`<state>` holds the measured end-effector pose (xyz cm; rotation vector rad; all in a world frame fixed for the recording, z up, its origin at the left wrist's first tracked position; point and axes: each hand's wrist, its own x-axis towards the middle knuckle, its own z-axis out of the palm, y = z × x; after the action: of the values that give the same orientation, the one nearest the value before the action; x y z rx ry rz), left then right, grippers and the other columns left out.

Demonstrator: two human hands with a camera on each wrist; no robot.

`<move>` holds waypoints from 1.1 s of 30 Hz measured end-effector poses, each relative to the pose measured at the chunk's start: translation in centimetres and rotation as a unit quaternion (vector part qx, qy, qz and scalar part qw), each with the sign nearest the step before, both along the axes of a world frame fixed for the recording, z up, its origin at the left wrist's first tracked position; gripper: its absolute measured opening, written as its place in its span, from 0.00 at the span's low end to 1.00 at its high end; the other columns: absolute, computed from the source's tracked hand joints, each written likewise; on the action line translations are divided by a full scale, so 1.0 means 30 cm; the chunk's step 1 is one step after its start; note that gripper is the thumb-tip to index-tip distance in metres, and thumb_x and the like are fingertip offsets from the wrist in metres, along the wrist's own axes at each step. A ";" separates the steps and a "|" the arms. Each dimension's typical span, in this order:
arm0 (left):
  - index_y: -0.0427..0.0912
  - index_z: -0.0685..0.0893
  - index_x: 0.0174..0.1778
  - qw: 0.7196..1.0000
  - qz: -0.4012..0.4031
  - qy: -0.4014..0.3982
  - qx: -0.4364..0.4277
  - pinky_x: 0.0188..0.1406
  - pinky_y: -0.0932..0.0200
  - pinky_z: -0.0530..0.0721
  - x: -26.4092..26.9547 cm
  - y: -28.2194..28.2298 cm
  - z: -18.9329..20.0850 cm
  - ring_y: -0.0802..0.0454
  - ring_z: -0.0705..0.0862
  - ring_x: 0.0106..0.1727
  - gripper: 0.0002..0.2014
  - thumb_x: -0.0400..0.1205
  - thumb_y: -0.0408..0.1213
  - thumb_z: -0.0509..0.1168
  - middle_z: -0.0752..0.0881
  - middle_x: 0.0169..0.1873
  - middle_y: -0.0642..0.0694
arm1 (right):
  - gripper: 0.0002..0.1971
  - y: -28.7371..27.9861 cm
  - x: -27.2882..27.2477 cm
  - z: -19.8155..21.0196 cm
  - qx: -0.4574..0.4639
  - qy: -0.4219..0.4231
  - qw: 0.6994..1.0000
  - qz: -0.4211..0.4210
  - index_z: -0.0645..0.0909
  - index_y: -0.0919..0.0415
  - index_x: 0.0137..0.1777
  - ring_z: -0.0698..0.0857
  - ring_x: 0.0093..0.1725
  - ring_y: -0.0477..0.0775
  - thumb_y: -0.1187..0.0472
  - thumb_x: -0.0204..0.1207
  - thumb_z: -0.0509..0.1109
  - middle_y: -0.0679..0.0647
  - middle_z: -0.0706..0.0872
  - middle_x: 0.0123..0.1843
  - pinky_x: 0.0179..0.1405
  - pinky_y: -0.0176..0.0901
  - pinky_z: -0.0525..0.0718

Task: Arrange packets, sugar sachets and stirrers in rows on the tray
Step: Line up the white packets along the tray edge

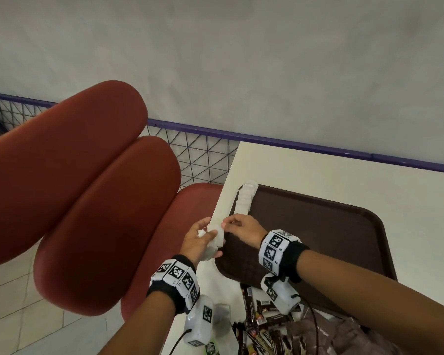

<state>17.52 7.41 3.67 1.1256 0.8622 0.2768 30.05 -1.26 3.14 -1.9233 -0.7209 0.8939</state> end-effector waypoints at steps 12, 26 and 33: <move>0.38 0.80 0.44 0.999 -0.008 0.051 0.010 0.33 0.46 0.90 0.043 -0.010 -0.061 0.30 0.82 0.56 0.05 0.77 0.27 0.69 0.77 0.63 0.25 | 0.14 -0.068 0.006 -0.001 0.141 0.024 0.988 -0.057 0.70 0.54 0.38 0.80 0.41 0.51 0.71 0.71 0.72 0.52 0.80 0.36 0.53 0.48 0.82; 0.36 0.70 0.57 0.996 0.060 0.037 -0.051 0.22 0.51 0.85 0.001 0.030 -0.042 0.38 0.86 0.31 0.14 0.80 0.32 0.67 0.80 0.39 0.34 | 0.09 -0.034 0.090 -0.077 0.078 -0.039 0.983 -0.163 0.84 0.67 0.48 0.79 0.35 0.42 0.75 0.68 0.73 0.46 0.80 0.35 0.37 0.26 0.79; 0.38 0.69 0.52 0.991 0.052 0.085 -0.095 0.22 0.50 0.86 -0.049 0.088 -0.061 0.37 0.85 0.44 0.21 0.75 0.43 0.72 0.73 0.50 0.34 | 0.17 -0.006 0.135 -0.154 0.013 -0.011 0.983 -0.182 0.78 0.55 0.33 0.81 0.41 0.55 0.80 0.66 0.71 0.51 0.79 0.33 0.29 0.32 0.84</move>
<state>16.05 10.04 1.83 0.9378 1.0778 0.1829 34.09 -1.44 -1.47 -1.9598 -0.3723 0.6326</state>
